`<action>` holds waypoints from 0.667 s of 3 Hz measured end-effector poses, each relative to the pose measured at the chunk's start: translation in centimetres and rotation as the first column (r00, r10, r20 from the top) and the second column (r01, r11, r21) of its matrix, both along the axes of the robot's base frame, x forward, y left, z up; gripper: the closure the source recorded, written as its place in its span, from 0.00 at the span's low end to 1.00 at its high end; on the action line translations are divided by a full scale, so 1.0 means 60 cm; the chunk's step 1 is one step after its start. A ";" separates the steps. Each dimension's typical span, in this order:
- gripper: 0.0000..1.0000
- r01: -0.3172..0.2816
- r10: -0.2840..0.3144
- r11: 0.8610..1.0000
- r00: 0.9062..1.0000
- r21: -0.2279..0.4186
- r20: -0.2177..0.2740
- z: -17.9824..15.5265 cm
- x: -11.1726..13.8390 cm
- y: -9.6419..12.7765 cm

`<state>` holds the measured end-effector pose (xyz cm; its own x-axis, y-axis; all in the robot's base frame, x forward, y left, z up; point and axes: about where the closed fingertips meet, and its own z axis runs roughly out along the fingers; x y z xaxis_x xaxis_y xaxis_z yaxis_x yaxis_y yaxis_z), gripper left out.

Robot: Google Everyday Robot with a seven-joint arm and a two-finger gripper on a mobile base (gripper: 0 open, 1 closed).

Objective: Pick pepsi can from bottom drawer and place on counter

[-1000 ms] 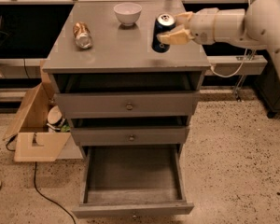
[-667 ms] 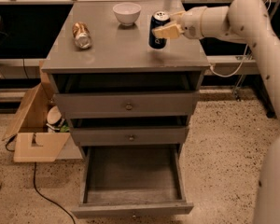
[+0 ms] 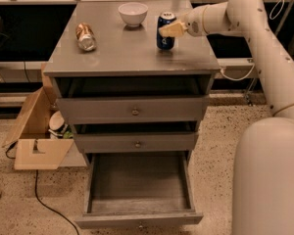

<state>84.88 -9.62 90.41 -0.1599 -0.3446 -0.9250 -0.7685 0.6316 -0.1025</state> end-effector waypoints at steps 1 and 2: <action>1.00 -0.013 0.013 1.000 0.999 -0.015 -0.031 -0.012 0.025 0.019; 0.74 -0.025 0.024 0.999 0.999 -0.025 -0.043 -0.013 0.041 0.031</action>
Offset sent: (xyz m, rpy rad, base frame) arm 0.0587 0.0133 0.0004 -0.0389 0.0647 0.0368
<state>87.35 -7.76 89.62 -0.1899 -0.3727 -0.9083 -0.7880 0.6097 -0.0854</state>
